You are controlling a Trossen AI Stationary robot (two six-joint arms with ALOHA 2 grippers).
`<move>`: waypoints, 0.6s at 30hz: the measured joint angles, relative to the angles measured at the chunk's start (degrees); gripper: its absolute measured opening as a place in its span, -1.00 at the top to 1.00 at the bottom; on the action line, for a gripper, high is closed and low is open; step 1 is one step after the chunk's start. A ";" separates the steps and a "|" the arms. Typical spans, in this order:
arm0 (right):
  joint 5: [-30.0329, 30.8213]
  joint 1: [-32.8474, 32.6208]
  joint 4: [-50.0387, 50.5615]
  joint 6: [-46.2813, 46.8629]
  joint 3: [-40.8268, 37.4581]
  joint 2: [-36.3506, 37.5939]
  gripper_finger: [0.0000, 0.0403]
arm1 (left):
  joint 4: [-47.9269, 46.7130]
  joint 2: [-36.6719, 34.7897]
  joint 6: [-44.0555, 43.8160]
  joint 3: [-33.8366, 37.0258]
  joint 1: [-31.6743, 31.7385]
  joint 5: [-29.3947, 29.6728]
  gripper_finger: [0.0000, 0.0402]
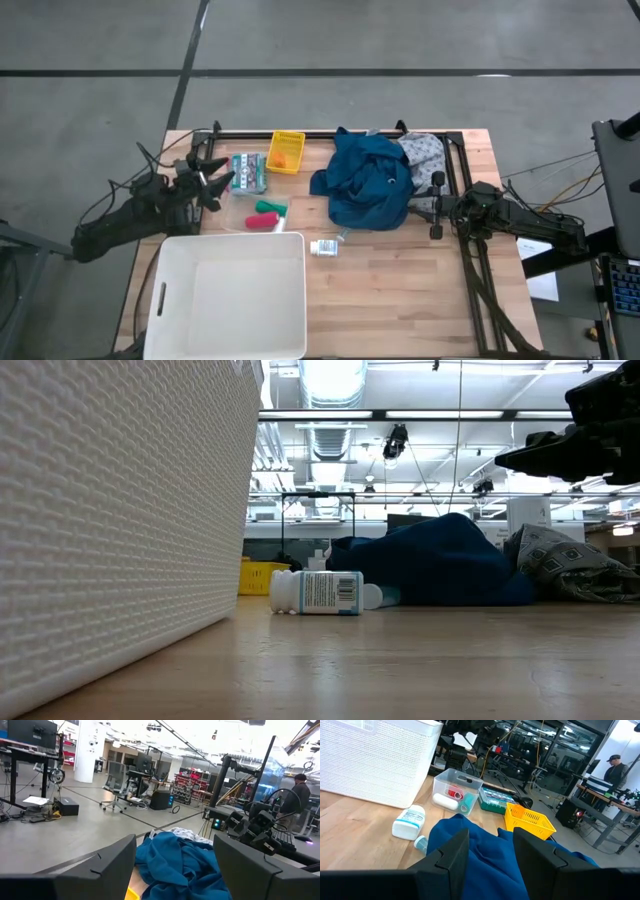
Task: Pick & place medical supplies in basket/bin
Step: Put the white pill bottle into the yellow bin
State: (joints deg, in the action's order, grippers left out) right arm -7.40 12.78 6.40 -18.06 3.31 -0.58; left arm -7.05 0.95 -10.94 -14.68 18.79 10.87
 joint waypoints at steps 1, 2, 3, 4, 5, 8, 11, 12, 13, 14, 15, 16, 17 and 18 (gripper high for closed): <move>-0.02 -0.02 0.01 0.00 0.00 0.00 0.26 | -0.02 0.02 0.04 0.00 0.00 0.00 -0.35; -0.02 -0.02 -0.01 0.00 0.00 0.00 0.26 | -0.08 0.01 0.09 0.00 0.00 0.00 -0.35; -0.01 -0.02 0.01 0.00 -0.01 0.00 0.26 | -0.21 0.00 0.11 0.00 0.00 0.02 -0.35; 0.00 0.00 0.01 0.00 0.00 0.00 0.26 | -0.34 0.02 0.19 0.00 0.00 0.00 -0.35; -0.02 -0.02 0.01 0.00 -0.01 0.00 0.26 | -0.49 0.02 0.22 0.00 0.00 0.00 -0.35; -0.02 -0.02 -0.01 0.00 0.00 0.00 0.26 | -0.51 0.02 0.22 0.00 0.00 0.01 -0.35; -0.02 -0.01 0.01 0.00 0.00 0.00 0.26 | -0.51 0.02 0.11 0.00 0.00 0.01 -0.35; -0.02 -0.01 0.01 0.00 0.00 0.00 0.26 | -0.52 0.02 0.04 0.00 0.00 0.01 -0.35; -0.02 0.00 0.00 0.00 0.00 0.00 0.26 | -0.52 0.02 0.04 0.00 0.00 0.01 -0.35; -0.02 -0.01 0.01 0.00 0.00 0.00 0.26 | -0.52 0.02 0.03 0.00 0.00 0.00 -0.35; -0.01 -0.02 0.01 0.00 0.00 0.00 0.26 | -0.52 0.02 0.04 0.00 0.00 0.01 -0.35; -0.02 -0.02 0.00 0.00 0.00 0.00 0.26 | -0.52 0.02 0.04 0.00 0.00 0.00 -0.35; -0.02 -0.02 0.01 0.00 0.00 0.00 0.26 | -0.52 0.02 0.02 0.00 0.00 0.02 -0.35; -0.02 -0.02 0.01 0.00 -0.01 0.00 0.26 | -0.55 0.02 0.02 0.00 0.00 0.02 -0.35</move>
State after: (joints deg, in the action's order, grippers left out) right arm -7.42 12.76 6.42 -18.06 3.30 -0.58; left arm -7.60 0.97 -10.92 -14.68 18.79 10.90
